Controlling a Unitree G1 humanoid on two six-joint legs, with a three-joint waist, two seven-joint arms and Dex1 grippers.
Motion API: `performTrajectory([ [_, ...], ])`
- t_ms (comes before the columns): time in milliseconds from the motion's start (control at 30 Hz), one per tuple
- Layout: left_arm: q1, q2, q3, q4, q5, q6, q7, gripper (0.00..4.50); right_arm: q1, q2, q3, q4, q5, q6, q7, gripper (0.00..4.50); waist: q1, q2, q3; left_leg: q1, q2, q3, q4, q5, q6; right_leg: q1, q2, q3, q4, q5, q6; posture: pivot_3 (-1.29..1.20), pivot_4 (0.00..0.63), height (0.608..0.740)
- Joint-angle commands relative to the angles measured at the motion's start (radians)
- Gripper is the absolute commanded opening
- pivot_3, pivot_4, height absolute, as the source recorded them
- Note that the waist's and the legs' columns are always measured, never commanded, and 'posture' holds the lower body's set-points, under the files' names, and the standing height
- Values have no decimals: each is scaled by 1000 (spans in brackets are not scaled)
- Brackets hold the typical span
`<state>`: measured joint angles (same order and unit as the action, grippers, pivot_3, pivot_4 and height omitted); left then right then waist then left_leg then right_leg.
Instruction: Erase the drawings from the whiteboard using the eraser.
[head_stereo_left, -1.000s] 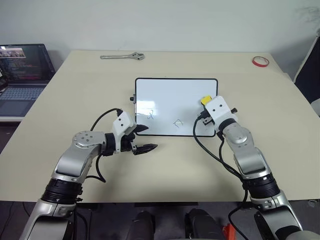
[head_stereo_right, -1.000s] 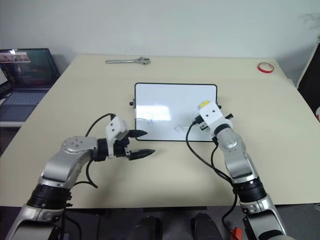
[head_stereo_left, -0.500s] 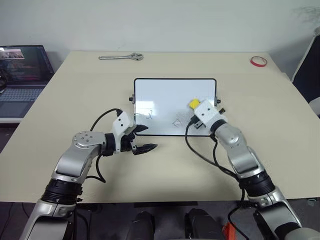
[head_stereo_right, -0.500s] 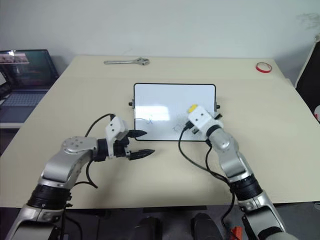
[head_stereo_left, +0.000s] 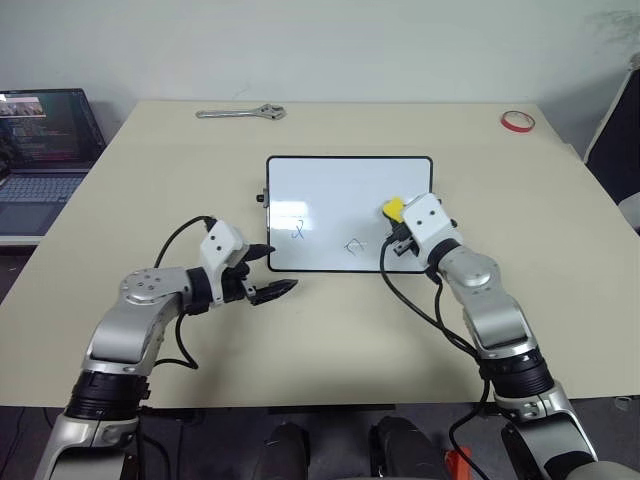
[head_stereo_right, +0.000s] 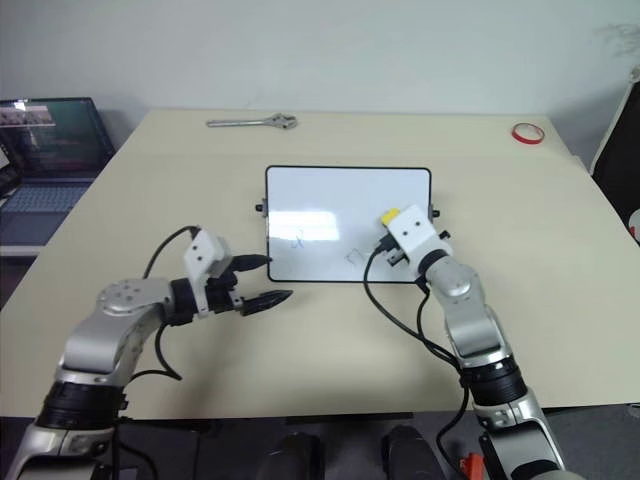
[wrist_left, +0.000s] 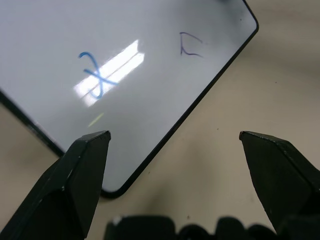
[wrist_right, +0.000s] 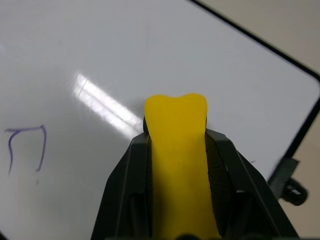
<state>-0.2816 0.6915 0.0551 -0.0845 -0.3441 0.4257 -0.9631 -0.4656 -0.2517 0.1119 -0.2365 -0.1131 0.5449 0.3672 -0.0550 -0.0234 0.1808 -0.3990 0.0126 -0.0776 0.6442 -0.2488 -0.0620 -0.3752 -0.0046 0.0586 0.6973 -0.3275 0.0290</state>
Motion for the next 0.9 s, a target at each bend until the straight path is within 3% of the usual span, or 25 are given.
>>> performTrajectory([
  [33,43,26,68,-62,-33,-47,-14,4500,66,-5,-63,-211,166,84,101,1084,2,0,0,0,0,0,-1,0,0,0,0,0,-1,0,0,0,150,740],
  [200,128,27,138,-90,-97,-74,-53,4500,224,-111,-128,-415,359,169,246,1084,6,0,0,-1,0,-1,-2,0,0,1,-2,-2,-3,0,0,0,150,740],
  [367,162,44,129,-87,-54,-144,-53,4500,336,-211,-121,-468,412,144,302,1084,8,0,0,2,0,-1,-1,0,0,2,-2,-2,-1,0,0,0,150,740],
  [533,150,38,106,-117,-52,-152,-40,4500,407,-273,-64,-432,327,15,284,1084,9,0,0,1,-1,-1,-1,0,0,2,-2,-2,-1,0,0,0,150,740],
  [733,141,19,77,-152,-59,-127,-14,4500,477,-264,-49,-405,286,-92,243,1083,11,0,0,1,-1,-1,-1,0,0,2,-1,-2,-1,0,0,0,150,740],
  [900,149,32,55,-158,-50,-124,-22,4500,371,-237,44,-336,177,-145,187,1083,4,0,0,2,0,0,-1,0,0,2,-1,-1,-1,0,0,0,150,740],
])
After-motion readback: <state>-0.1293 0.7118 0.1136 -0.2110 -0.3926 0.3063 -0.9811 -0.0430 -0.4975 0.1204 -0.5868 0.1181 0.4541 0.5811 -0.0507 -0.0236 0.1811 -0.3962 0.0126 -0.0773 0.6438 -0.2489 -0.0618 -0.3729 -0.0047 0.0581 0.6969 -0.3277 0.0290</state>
